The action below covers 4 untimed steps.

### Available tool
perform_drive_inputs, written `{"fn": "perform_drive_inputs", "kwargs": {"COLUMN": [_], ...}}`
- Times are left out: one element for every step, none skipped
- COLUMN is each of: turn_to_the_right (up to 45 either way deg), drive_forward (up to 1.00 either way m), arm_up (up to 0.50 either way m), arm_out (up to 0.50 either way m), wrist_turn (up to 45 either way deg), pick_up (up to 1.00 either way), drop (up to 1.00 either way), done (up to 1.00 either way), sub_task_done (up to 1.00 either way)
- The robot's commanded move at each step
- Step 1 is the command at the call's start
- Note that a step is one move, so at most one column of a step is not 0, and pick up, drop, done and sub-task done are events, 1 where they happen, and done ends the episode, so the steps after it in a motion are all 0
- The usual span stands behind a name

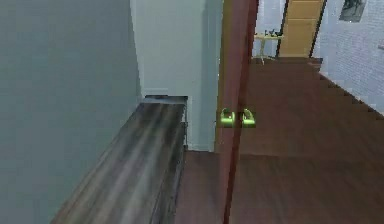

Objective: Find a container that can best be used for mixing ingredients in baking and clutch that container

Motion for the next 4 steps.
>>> {"fn": "perform_drive_inputs", "kwargs": {"turn_to_the_right": [33.0,0.0,-18.0,0.0], "drive_forward": [0.00,0.95,0.00,1.00], "arm_up": [0.00,0.00,0.00,0.00], "arm_out": [0.00,0.00,0.00,0.00], "wrist_turn": [0.0,0.0,0.0,0.0], "pick_up": [0.00,0.00,0.00,0.00], "drop": [0.00,0.00,0.00,0.00], "done": [0.00,0.00,0.00,0.00], "sub_task_done": [0.00,0.00,0.00,0.00]}}
